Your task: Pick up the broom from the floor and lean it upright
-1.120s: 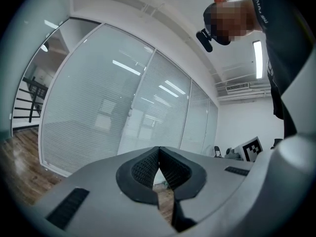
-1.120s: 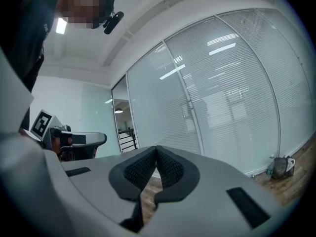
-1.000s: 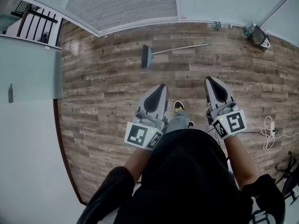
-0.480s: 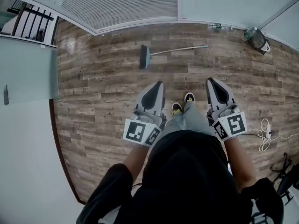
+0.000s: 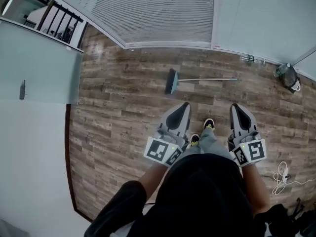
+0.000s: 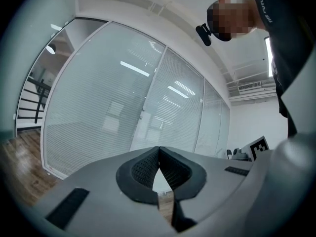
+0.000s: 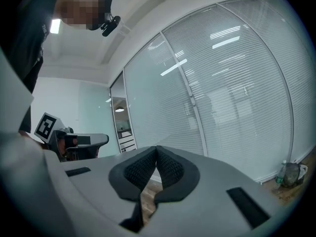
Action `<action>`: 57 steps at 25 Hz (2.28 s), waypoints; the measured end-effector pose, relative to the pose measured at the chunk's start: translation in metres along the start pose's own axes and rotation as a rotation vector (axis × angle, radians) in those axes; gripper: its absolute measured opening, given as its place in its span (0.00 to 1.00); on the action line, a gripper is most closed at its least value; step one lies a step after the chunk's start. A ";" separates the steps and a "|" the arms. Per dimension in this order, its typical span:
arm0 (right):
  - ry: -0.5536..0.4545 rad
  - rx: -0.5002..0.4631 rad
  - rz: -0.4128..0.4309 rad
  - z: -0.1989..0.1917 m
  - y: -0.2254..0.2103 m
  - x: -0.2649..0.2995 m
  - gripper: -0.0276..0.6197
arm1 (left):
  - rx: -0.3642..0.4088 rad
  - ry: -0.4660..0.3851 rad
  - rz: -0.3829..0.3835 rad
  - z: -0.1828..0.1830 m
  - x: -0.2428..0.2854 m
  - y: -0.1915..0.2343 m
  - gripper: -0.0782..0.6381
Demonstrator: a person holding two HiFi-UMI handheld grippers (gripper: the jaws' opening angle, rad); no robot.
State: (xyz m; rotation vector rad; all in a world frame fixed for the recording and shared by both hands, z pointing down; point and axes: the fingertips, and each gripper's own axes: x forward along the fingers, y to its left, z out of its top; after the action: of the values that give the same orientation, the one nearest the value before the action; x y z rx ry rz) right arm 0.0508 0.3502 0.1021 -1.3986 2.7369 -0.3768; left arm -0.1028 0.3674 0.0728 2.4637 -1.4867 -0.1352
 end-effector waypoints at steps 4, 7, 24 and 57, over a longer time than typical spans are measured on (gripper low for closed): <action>-0.034 -0.017 0.015 0.019 -0.030 0.020 0.07 | 0.027 -0.006 0.020 0.013 0.036 0.003 0.14; -0.053 -0.004 0.014 0.031 -0.055 0.033 0.07 | 0.049 -0.017 0.042 0.022 0.063 0.005 0.14; -0.037 0.015 0.032 0.022 -0.092 0.084 0.07 | 0.052 0.004 0.087 0.027 0.106 0.037 0.14; 0.112 -0.005 -0.022 0.020 -0.128 0.276 0.07 | -0.015 0.078 -0.003 0.030 0.248 0.193 0.14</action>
State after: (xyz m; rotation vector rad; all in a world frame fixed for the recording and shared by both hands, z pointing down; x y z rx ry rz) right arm -0.0079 0.0522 0.1325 -1.4533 2.8134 -0.4633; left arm -0.1572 0.0582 0.1094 2.4311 -1.4444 -0.0502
